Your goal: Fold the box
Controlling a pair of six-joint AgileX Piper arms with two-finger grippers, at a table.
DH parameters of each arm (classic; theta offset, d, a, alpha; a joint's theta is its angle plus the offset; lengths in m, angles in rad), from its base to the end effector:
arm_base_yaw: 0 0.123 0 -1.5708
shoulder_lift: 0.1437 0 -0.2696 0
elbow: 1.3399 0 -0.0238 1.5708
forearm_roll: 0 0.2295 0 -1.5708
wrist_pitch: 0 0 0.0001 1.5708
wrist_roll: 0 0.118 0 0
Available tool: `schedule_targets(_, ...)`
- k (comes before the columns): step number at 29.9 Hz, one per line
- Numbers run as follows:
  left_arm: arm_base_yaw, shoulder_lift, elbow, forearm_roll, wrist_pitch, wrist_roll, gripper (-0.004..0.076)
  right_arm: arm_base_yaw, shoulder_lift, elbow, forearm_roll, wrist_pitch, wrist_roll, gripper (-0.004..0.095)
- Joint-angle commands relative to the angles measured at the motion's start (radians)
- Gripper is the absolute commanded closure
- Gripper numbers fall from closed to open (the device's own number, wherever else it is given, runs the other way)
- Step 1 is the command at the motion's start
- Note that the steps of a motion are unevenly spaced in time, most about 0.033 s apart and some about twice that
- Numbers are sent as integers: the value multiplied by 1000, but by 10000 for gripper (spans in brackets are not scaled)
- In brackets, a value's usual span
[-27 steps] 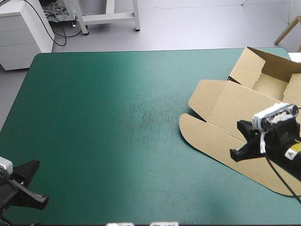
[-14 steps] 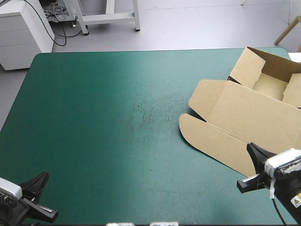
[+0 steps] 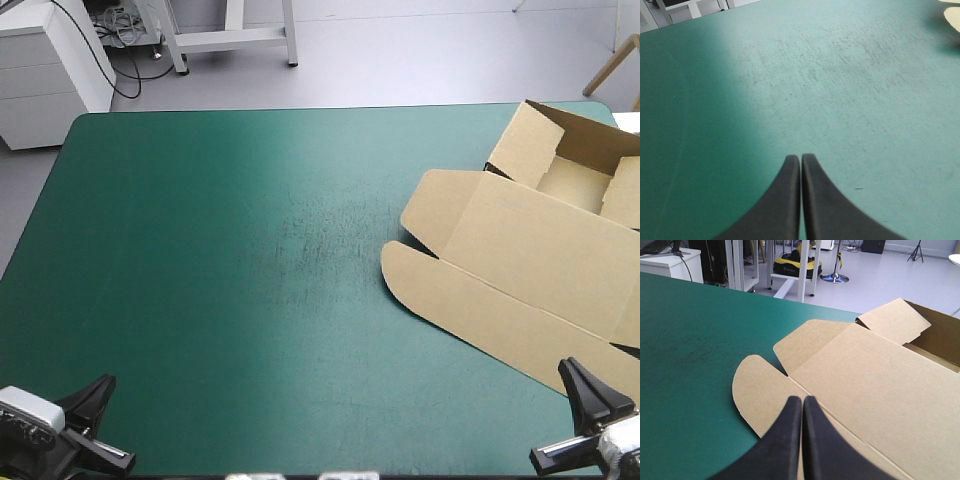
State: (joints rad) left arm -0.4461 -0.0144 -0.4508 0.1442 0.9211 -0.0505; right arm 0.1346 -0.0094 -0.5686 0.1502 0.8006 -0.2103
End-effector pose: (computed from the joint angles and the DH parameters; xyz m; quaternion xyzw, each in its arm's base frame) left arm 0.0284 0.0014 0.2567 0.1651 0.8059 -0.0689 0.5644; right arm 0.0132 0.0146 0.3042 -0.1250 0.7407 0.0501 0.6582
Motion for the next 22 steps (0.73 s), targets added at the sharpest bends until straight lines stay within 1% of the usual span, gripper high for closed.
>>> schedule_targets(1,-3,-16,-11,6,-103,-9,734,2,-24,-21,-13,-51,9,921)
schedule_targets(5,-3,-16,-11,6,-108,-9,734,2,-24,36,23,-99,1,922)
schedule_targets(6,-3,-16,-11,6,-108,-9,734,2,-24,50,39,-134,4,922)
schedule_targets(8,-3,-16,-11,5,-108,-9,734,2,-24,60,44,-156,6,922)
schedule_targets(10,-3,-16,-11,5,-108,-9,734,2,-24,60,57,-152,9,922)
schedule_targets(13,-3,-16,-11,5,-108,-9,734,2,-24,59,106,-141,20,922)
schedule_targets(22,-3,-16,-11,5,-108,-9,734,2,-24,60,104,-147,20,922)
